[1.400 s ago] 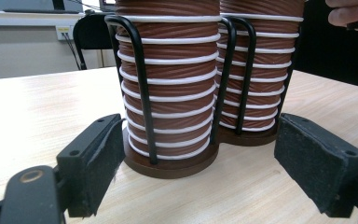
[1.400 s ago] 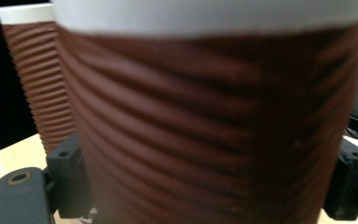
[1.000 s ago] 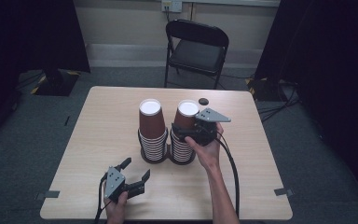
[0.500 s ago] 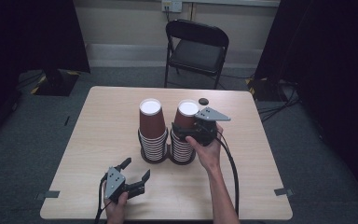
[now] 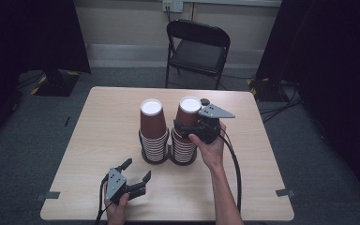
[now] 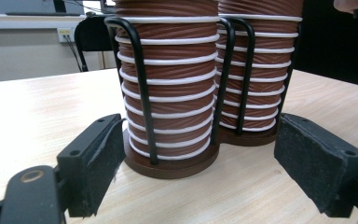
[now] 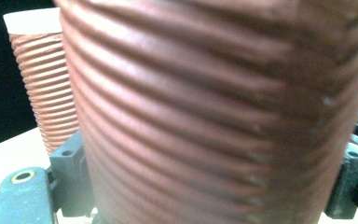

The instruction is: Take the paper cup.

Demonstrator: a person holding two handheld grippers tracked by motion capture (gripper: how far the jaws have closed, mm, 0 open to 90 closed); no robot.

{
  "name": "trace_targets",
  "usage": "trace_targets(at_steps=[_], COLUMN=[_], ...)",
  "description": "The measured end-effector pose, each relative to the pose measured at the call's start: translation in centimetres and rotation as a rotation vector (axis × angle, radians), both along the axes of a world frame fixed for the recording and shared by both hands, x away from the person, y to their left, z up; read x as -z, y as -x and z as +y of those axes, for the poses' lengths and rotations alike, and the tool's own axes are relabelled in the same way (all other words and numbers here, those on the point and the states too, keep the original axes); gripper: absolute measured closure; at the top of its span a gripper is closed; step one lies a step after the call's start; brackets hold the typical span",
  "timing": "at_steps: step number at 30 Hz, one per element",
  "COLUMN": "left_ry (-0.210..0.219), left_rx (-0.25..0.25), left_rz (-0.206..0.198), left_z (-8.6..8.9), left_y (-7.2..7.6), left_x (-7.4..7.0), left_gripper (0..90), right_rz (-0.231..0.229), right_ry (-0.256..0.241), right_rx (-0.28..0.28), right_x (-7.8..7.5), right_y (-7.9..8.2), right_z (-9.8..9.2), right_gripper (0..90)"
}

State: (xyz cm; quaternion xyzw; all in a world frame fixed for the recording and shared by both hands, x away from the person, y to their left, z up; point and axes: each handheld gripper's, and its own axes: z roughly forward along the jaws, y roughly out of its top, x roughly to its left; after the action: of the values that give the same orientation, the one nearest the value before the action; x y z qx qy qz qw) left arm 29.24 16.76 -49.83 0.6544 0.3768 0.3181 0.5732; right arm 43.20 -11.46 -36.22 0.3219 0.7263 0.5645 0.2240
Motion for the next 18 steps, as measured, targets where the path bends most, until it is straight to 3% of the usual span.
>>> trace_targets(at_steps=[8, 18], left_ry=[0.001, -0.009], left_rx=[0.001, -0.002], left_rz=[0.004, 0.001], left_z=[0.0, 0.0], left_y=[0.0, 0.0], left_x=[0.0, 0.0], left_gripper=[15.9, 15.9], right_rz=[-0.015, -0.034], right_ry=[-0.029, -0.072], right_rx=[0.005, 0.009], right_x=[-0.4, -2.1], right_y=[0.0, 0.1], right_z=[-0.3, -0.7], right_gripper=[13.3, 13.5])
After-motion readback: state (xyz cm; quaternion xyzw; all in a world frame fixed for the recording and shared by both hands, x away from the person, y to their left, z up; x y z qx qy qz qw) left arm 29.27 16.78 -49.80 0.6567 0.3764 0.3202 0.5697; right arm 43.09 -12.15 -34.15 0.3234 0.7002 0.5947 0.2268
